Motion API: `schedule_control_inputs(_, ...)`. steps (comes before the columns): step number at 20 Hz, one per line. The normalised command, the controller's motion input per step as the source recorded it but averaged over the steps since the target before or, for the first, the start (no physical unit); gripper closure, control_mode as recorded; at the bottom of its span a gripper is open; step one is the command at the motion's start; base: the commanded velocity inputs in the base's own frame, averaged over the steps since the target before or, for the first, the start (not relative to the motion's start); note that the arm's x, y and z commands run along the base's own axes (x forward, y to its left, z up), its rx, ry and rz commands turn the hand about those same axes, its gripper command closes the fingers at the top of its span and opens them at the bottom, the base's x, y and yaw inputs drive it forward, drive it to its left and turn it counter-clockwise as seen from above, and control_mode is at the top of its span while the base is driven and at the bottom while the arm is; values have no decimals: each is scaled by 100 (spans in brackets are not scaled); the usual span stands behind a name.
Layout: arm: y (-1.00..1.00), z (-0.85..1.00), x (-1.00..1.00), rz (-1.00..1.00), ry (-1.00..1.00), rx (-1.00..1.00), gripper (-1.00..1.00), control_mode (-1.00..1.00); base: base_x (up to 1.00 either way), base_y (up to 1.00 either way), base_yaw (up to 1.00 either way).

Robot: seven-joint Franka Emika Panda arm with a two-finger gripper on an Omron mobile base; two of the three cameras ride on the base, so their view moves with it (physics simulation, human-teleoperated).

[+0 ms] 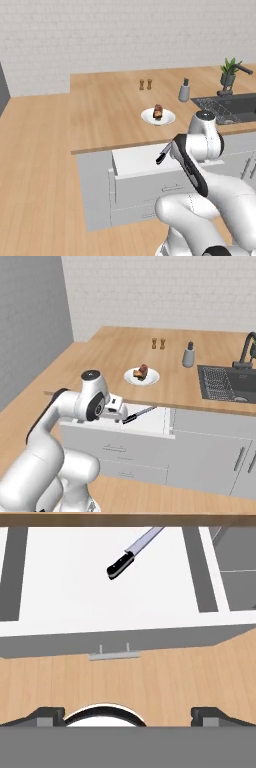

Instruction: Pick up the knife from the drawer and place it on the cutting board. Then place the meat from the plate to the cutting board.

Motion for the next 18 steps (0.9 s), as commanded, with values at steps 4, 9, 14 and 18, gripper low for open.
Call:
schedule_control_inputs(4,0,-54,51,1,0,3,-100,-100,0,0,0)
schedule_control_inputs(9,0,-41,43,0,0,6,-100,-100,0,0,0)
schedule_control_inputs(14,5,-37,33,0,0,0,-100,-100,0,0,0)
schedule_control_inputs(18,3,-32,37,0,2,0,-100,-100,0,0,0)
